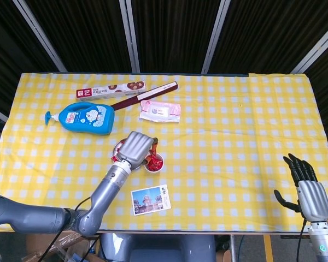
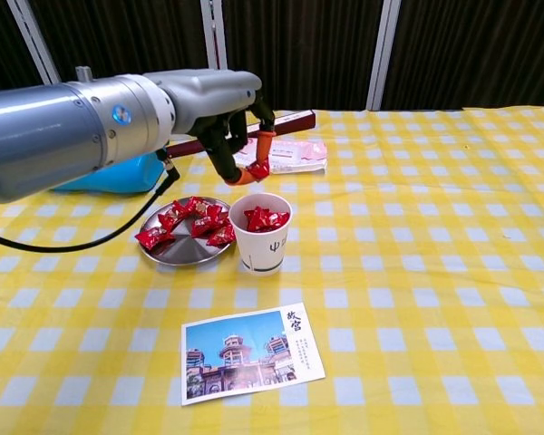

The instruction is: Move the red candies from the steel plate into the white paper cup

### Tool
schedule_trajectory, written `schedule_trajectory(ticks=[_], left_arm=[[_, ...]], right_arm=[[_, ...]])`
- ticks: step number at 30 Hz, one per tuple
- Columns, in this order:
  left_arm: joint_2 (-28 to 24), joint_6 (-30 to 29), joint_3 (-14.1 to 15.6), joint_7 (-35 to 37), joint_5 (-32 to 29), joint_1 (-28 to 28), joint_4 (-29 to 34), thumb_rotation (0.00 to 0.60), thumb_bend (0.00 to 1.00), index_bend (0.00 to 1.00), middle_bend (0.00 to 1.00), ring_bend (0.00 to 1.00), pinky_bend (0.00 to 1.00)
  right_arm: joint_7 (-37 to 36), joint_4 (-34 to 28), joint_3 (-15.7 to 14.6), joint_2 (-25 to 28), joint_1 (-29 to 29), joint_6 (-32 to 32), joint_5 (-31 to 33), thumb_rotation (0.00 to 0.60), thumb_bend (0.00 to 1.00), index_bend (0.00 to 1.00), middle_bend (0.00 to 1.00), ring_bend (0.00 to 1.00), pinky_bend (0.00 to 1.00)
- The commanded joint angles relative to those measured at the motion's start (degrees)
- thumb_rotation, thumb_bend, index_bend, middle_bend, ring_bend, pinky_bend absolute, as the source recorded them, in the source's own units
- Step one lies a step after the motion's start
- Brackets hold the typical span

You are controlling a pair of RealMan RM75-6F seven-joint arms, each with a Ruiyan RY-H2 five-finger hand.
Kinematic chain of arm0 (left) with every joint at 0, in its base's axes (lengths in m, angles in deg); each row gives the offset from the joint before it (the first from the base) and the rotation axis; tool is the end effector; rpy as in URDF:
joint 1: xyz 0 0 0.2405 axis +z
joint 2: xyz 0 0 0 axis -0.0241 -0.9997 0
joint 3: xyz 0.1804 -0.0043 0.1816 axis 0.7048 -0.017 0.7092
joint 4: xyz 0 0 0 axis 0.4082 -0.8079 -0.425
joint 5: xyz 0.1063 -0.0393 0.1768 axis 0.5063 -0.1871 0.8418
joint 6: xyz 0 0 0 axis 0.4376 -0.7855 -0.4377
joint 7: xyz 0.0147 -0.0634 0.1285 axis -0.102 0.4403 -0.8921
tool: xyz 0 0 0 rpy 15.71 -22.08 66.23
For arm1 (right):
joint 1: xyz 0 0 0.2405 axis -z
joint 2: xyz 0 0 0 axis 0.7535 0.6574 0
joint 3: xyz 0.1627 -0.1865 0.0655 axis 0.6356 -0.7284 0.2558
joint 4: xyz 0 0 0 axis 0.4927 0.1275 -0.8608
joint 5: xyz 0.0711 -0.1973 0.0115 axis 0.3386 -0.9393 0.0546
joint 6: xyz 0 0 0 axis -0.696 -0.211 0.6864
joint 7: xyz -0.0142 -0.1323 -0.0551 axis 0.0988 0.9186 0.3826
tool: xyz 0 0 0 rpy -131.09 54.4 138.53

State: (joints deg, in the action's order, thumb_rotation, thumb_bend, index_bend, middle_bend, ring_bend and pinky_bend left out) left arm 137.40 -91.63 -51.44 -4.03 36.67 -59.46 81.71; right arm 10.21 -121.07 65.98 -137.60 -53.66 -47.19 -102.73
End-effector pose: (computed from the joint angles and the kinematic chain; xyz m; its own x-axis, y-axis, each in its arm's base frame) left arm -0.0170 0.3374 -0.0297 0.5338 0.2060 0.8201 0.7914 -0.4635 -0.3987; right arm -0.2969 -0.1799 0.1564 0.1901 -0.0400 0.9809 -0.9817 -0.0189 0.1895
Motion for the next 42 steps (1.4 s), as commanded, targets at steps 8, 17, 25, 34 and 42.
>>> schedule_trajectory(ticks=[8,17,25,34,42], left_arm=[[3.38,-0.24,1.55,-5.39,-4.61,-2.92,-1.86,0.6,0.37,0.55,0.86,0.95,0.97],[3.46,-1.8,1.02,-5.29,-5.59,-3.0,-1.86,0.6,0.17,0.4,0.85,0.95,0.97],[1.18,-4.38,-0.73,-2.26,-2.77,-1.57,-0.66,0.6,0.17,0.37,0.85,0.95,0.97],[-2.14,-3.53,1.89,-3.84,-7.44,0.91,-5.02,0.6,0.17,0.38,0.86,0.95,0.97],[0.99,-0.1,4.48,-3.52,-10.32,2.11,-11.91,0.6,0.26,0.41,0.87,0.95,0.97]], right_arm=[[-0.53,0.01,0.04,0.17,0.02,-0.16,-0.19,0.6,0.39,0.0,0.0,0.0,0.0],[-0.32,0.02,0.0,-0.01,0.12,-0.59,-0.57,0.6,0.39,0.0,0.0,0.0,0.0],[-0.18,0.11,-0.06,-0.14,0.26,-0.97,-0.85,0.6,0.39,0.0,0.0,0.0,0.0],[-0.08,0.16,-0.14,-0.19,0.08,-0.58,-0.89,0.6,0.39,0.0,0.0,0.0,0.0],[0.13,0.01,-0.17,-0.18,0.01,-0.21,-0.54,0.6,0.39,0.0,0.0,0.0,0.0]])
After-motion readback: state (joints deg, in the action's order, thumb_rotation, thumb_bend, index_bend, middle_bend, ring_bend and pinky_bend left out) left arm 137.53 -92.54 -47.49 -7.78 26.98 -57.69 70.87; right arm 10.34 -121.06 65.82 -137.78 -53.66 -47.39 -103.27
